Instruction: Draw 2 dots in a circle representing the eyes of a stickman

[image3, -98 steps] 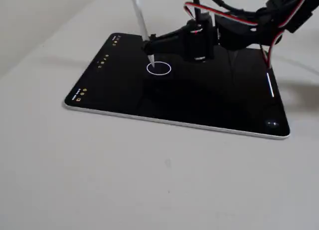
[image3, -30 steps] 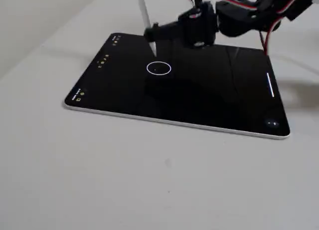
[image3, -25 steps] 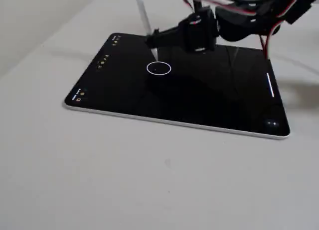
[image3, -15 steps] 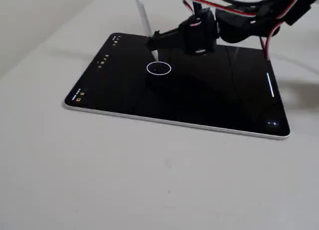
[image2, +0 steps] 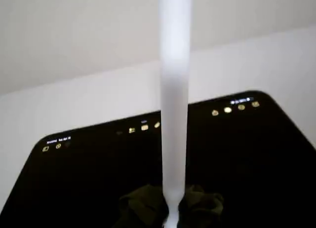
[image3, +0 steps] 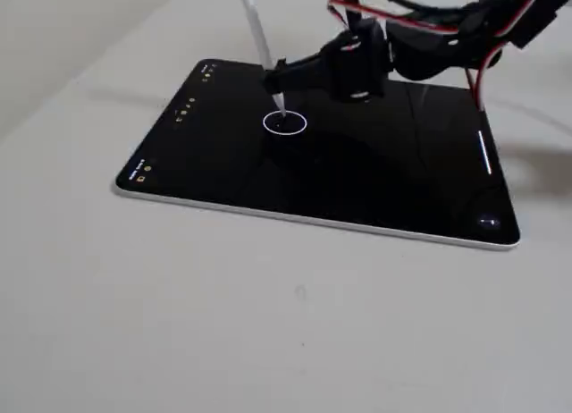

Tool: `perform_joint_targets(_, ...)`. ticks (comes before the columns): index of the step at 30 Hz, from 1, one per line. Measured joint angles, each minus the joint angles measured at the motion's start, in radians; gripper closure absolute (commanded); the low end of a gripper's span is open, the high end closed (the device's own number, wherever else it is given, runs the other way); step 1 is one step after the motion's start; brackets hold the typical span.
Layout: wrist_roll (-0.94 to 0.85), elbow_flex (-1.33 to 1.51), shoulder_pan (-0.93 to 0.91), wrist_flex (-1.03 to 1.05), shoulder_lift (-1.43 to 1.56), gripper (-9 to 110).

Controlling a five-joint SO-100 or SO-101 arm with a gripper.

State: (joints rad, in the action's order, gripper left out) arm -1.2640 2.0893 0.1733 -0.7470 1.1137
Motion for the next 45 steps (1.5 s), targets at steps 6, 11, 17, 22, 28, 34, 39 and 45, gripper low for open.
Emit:
perform_joint_targets(6,-0.005,-0.011,0.000,-0.006,-0.012,102)
perform_joint_targets(11,-0.009,-0.011,0.000,-0.008,-0.012,102)
perform_joint_targets(17,0.132,-0.011,-0.011,0.092,0.071,102)
perform_joint_targets(22,0.457,-0.100,-0.066,0.348,0.222,102)
perform_joint_targets(28,0.939,-0.385,-0.144,0.894,0.371,102)
perform_joint_targets(34,1.123,-0.446,-0.169,1.350,0.604,102)
perform_joint_targets(39,1.141,-0.314,-0.166,1.528,0.920,102)
perform_joint_targets(45,1.120,0.052,-0.143,1.582,1.310,102)
